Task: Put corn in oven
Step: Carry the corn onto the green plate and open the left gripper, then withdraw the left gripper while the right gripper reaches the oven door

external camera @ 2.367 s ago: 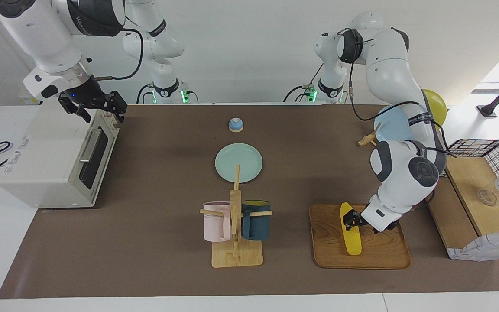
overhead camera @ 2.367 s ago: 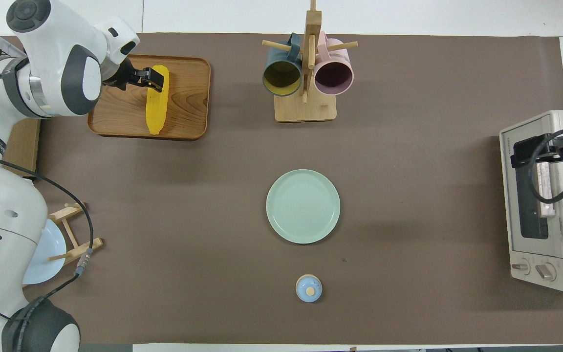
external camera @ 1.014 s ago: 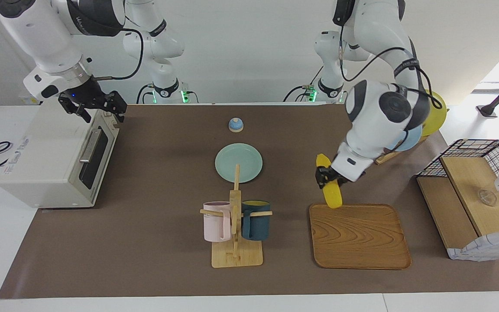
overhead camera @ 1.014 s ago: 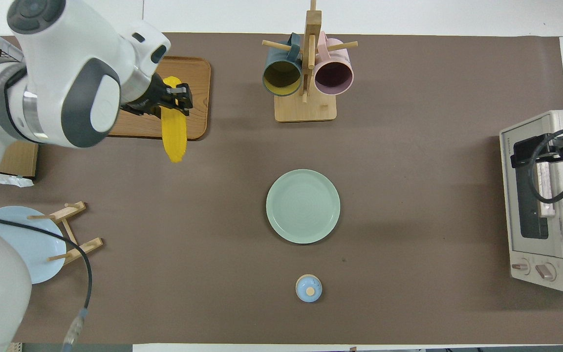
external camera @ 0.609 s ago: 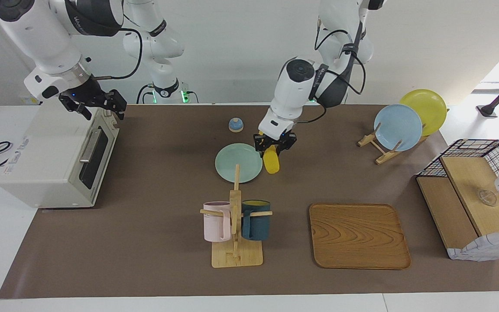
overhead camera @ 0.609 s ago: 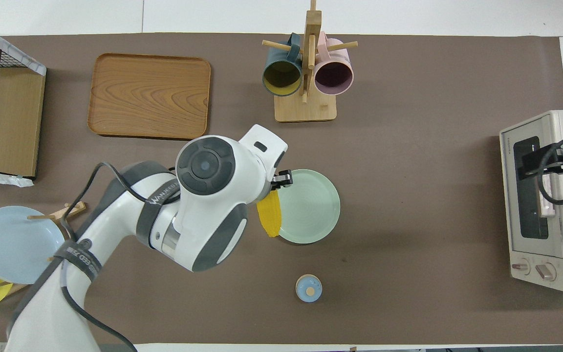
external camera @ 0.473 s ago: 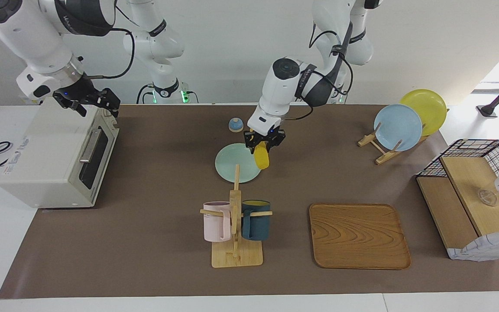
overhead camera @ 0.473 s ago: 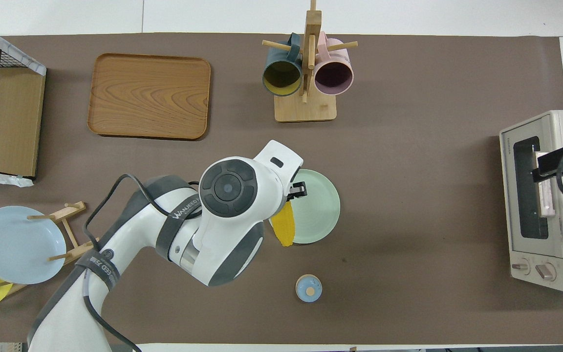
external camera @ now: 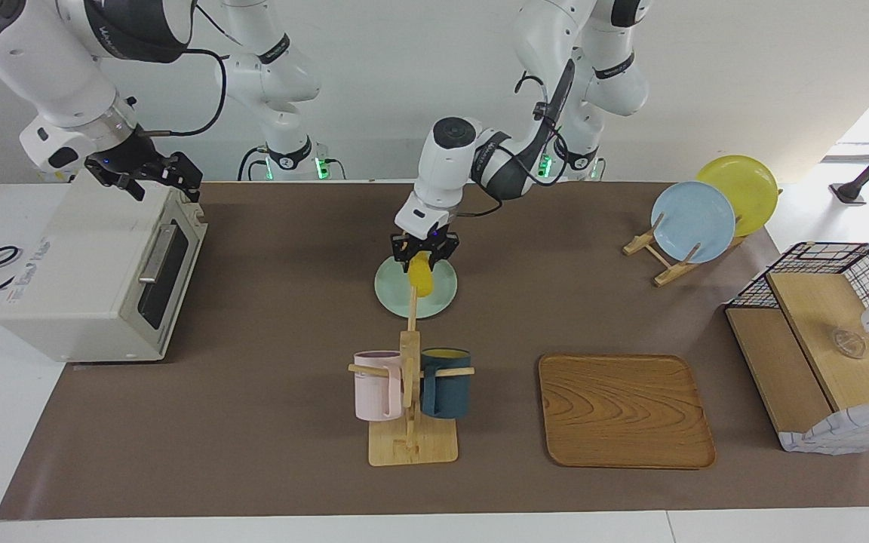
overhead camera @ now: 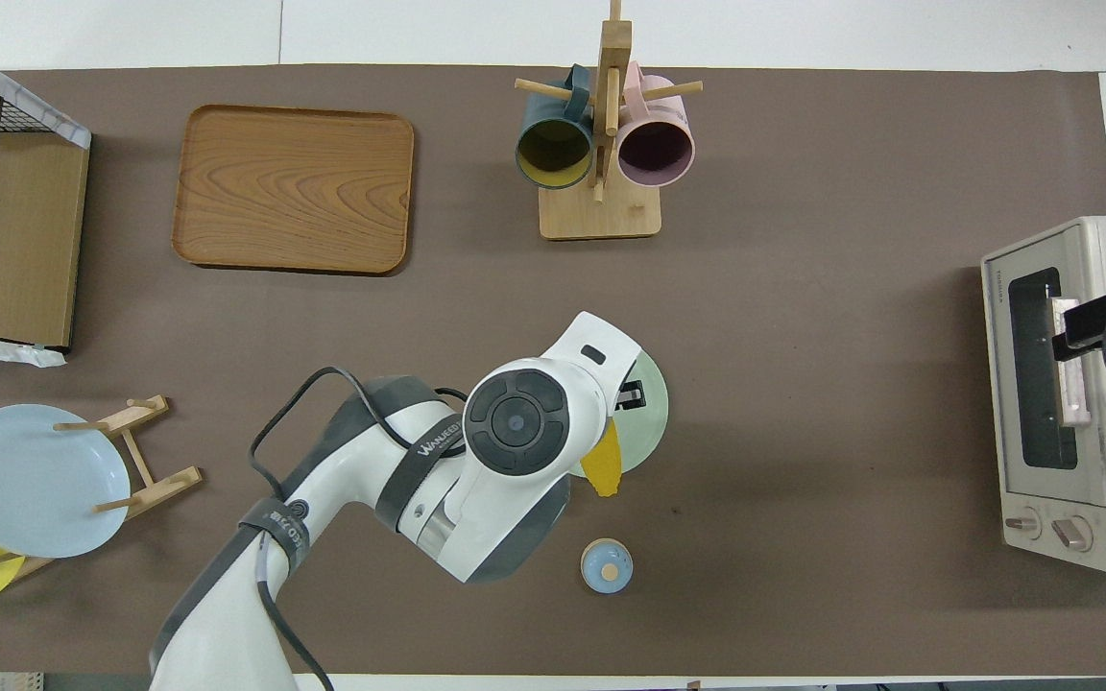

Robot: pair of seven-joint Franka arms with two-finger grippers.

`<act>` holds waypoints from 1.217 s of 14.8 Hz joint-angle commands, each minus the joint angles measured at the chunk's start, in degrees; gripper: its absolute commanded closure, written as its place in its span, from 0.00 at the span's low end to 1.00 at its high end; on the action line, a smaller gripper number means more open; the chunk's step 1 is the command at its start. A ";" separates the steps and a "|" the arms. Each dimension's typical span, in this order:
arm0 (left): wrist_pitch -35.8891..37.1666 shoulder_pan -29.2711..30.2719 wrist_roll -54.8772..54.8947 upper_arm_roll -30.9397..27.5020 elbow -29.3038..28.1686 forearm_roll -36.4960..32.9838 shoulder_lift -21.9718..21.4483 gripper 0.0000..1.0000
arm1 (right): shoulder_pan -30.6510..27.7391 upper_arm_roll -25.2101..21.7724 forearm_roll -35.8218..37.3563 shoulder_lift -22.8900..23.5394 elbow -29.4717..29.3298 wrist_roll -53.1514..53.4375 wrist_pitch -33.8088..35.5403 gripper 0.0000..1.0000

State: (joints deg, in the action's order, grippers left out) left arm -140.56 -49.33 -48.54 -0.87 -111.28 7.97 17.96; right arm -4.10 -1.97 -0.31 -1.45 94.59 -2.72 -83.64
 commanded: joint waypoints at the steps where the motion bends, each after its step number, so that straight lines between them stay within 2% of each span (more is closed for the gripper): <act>1: -3.40 -0.86 0.02 -1.16 -0.16 -0.24 1.73 1.00 | -0.47 0.21 -1.10 -4.69 11.09 -3.86 -10.10 0.72; 2: -3.40 -0.68 0.11 -1.16 -0.16 -0.24 1.90 1.00 | -0.39 0.21 -1.10 -5.92 15.23 -5.78 -14.06 1.00; 3: -3.58 -0.77 0.20 -1.24 -0.16 -0.33 1.99 1.00 | 0.31 0.21 -0.58 -6.80 18.84 -7.19 -17.40 1.00; 5: -3.67 -0.25 0.90 -1.16 -0.16 -0.33 2.08 1.00 | 1.37 0.21 1.78 -6.90 20.63 -7.12 -19.02 1.00; 6: -3.32 -0.24 1.69 -1.24 -0.25 -0.33 1.99 0.53 | 1.37 0.21 5.19 -6.90 20.63 -7.21 -19.28 1.00; 7: -2.70 -0.42 1.70 -1.33 -0.34 -0.41 1.91 0.01 | 1.20 0.21 7.40 -6.81 20.81 -7.38 -19.80 1.00; 9: -0.34 -0.24 1.78 -1.33 -0.34 -0.41 1.03 0.00 | 0.50 0.12 8.21 -6.37 21.42 -7.56 -20.51 1.00; 12: 10.55 5.37 5.28 -1.33 -0.08 -0.41 -6.43 0.00 | -1.96 0.12 11.20 -5.67 22.57 -10.10 -23.50 1.00; 15: 16.53 14.40 12.57 -1.33 0.80 -0.41 -11.53 0.00 | -3.98 0.12 11.91 -5.23 23.27 -12.48 -25.60 1.00; 18: 25.13 24.77 23.80 -1.51 5.71 -0.50 -13.29 0.00 | -4.16 0.12 11.91 -5.05 24.23 -12.48 -26.05 1.00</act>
State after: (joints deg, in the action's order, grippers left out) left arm -121.00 -30.42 -31.01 -3.05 -108.36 7.86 5.59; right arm -7.58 -2.30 10.54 -6.10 117.05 -14.29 -108.26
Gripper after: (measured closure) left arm 0.000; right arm 0.991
